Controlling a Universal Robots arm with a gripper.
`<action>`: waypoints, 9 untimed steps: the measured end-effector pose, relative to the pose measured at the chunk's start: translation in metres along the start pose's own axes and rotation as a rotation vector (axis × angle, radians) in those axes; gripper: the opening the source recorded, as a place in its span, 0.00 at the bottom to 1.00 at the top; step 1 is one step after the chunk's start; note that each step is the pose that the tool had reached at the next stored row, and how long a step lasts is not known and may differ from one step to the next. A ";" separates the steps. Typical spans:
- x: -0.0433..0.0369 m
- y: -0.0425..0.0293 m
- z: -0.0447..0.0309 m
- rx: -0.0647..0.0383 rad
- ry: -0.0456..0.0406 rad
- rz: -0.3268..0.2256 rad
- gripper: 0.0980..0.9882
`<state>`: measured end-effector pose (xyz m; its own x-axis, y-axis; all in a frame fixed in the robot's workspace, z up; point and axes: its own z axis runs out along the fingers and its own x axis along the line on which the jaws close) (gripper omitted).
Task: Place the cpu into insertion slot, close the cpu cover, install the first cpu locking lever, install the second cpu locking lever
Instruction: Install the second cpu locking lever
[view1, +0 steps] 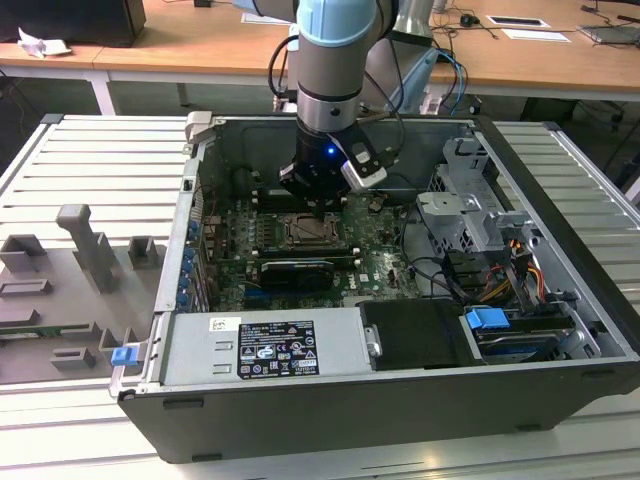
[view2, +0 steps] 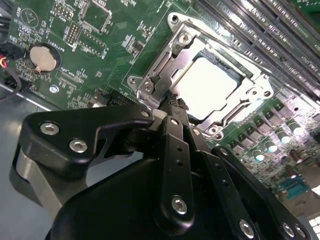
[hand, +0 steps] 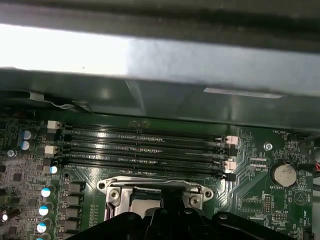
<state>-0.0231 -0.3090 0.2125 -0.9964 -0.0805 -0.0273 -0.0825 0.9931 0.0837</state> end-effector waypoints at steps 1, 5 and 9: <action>0.0000 -0.0005 0.0000 0.000 -0.0001 0.000 0.01; 0.0000 -0.0009 -0.0047 0.000 0.0000 0.000 0.01; -0.0001 -0.0018 -0.0068 0.000 -0.0001 0.000 0.01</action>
<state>-0.0231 -0.3113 0.2191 -0.9964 -0.0807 -0.0274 -0.0827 0.9930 0.0838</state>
